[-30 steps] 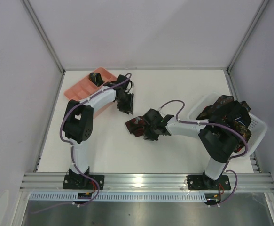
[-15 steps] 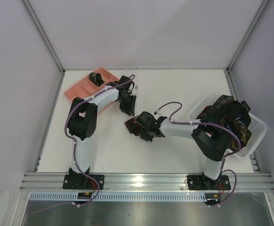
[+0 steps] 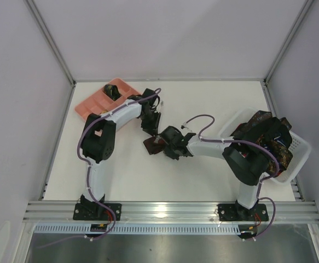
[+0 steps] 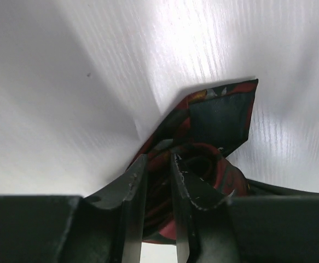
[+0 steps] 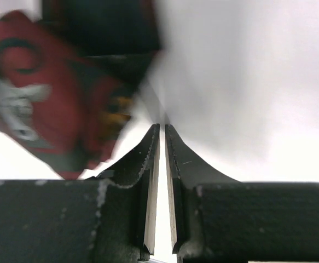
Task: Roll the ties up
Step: Place the rolled tie into the container
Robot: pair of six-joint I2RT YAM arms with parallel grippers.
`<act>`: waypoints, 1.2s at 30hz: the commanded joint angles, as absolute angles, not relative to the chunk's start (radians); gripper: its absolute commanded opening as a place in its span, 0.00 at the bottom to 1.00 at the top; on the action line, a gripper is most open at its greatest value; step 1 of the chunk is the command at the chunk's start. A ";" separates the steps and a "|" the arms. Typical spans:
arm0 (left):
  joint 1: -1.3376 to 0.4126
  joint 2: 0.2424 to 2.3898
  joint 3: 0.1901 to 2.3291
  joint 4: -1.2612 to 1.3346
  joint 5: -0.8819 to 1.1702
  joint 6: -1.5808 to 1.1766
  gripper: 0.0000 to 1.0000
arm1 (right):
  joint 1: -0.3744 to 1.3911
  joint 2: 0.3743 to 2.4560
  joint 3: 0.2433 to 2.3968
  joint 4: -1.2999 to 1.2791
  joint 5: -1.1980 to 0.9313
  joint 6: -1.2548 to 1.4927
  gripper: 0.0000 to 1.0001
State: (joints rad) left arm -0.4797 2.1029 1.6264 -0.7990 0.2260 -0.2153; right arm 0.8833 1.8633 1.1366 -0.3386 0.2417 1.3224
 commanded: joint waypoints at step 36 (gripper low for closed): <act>-0.408 2.123 1.654 -0.881 0.278 -0.227 0.28 | 0.899 1.736 0.965 -0.123 0.199 1.198 0.14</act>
State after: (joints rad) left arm -0.4068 2.1265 1.6642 -0.8803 0.2325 -0.2272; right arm 0.8848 1.7443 0.9482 -0.1810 0.1932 1.2285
